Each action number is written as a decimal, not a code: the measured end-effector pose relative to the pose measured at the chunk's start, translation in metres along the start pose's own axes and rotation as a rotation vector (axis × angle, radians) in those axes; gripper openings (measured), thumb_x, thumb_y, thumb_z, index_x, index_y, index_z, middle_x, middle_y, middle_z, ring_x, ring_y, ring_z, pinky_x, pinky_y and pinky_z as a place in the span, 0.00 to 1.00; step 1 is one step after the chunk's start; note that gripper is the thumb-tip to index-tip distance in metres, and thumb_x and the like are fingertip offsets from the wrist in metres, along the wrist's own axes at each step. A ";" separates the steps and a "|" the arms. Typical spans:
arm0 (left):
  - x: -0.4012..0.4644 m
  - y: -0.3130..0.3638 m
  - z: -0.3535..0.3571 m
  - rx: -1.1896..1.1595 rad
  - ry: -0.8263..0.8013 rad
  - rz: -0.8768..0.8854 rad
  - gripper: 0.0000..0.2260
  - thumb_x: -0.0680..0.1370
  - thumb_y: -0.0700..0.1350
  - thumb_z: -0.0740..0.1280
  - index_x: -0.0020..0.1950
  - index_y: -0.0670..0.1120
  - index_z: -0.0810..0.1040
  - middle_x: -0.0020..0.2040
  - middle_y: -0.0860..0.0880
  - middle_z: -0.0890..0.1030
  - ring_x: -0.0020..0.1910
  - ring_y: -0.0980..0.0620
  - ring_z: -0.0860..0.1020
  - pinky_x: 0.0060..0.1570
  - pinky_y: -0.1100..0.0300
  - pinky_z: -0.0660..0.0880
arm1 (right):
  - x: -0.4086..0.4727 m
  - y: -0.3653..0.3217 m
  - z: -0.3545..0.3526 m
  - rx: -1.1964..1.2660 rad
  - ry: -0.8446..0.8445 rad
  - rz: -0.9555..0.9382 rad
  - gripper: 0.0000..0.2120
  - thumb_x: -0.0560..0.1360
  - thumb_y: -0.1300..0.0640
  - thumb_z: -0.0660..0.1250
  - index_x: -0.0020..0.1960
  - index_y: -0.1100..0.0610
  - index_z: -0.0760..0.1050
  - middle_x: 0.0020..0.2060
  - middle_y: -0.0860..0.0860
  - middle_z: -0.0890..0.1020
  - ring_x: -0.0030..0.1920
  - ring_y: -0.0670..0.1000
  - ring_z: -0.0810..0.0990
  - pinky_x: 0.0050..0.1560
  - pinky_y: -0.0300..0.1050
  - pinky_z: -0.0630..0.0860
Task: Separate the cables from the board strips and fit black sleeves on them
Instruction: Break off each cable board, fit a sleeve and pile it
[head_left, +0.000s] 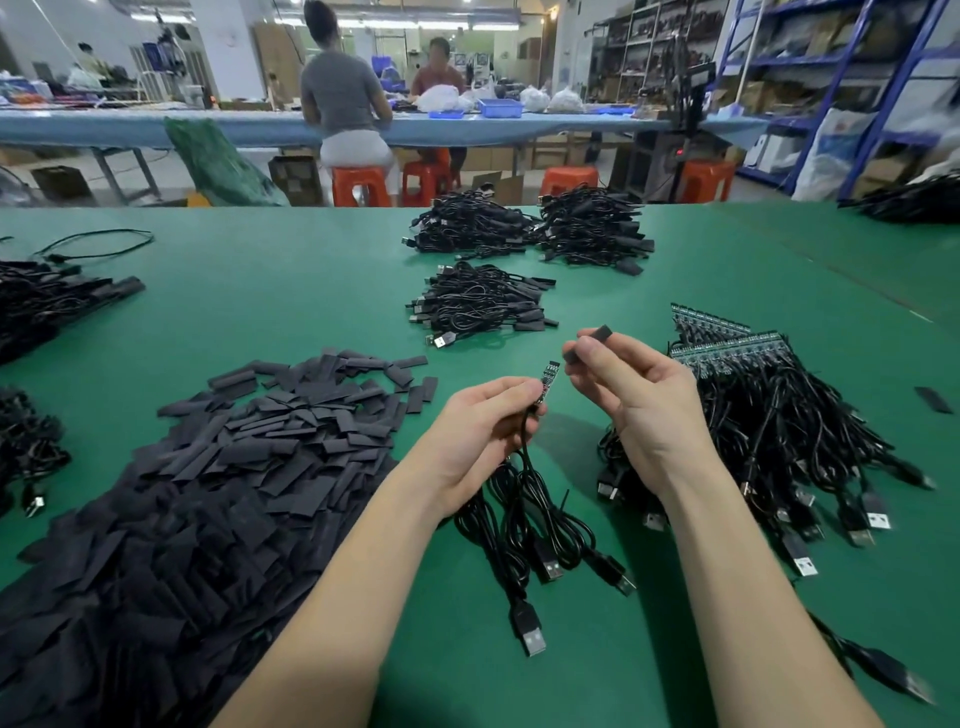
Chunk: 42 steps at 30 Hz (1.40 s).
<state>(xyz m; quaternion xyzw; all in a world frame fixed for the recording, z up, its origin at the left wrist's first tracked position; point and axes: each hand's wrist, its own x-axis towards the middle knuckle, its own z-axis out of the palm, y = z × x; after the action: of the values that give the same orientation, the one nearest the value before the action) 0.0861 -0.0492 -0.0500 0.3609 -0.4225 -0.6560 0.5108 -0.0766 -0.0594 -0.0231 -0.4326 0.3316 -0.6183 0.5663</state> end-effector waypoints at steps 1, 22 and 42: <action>-0.001 0.000 0.000 -0.012 -0.015 -0.001 0.07 0.72 0.45 0.70 0.48 0.44 0.80 0.36 0.51 0.80 0.33 0.57 0.75 0.37 0.67 0.71 | 0.000 0.001 0.001 -0.009 -0.002 -0.001 0.10 0.66 0.57 0.77 0.46 0.58 0.86 0.43 0.57 0.87 0.41 0.49 0.85 0.46 0.37 0.80; -0.017 0.026 -0.019 0.348 -0.295 0.088 0.02 0.76 0.40 0.70 0.47 0.42 0.80 0.37 0.50 0.79 0.36 0.55 0.73 0.40 0.68 0.72 | -0.006 -0.032 -0.017 -0.226 -0.457 0.239 0.11 0.64 0.58 0.77 0.46 0.55 0.87 0.47 0.58 0.87 0.46 0.50 0.86 0.48 0.38 0.81; -0.007 0.021 -0.014 0.299 -0.125 0.118 0.08 0.76 0.45 0.73 0.53 0.46 0.79 0.41 0.49 0.82 0.39 0.53 0.79 0.44 0.62 0.77 | -0.002 -0.011 -0.005 -0.111 -0.256 0.101 0.12 0.65 0.58 0.77 0.48 0.59 0.85 0.46 0.59 0.87 0.43 0.51 0.85 0.48 0.39 0.81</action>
<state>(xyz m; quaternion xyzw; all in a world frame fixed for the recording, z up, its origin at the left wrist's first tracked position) 0.1077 -0.0480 -0.0359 0.3659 -0.5668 -0.5760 0.4615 -0.0862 -0.0566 -0.0156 -0.5212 0.3117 -0.5096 0.6094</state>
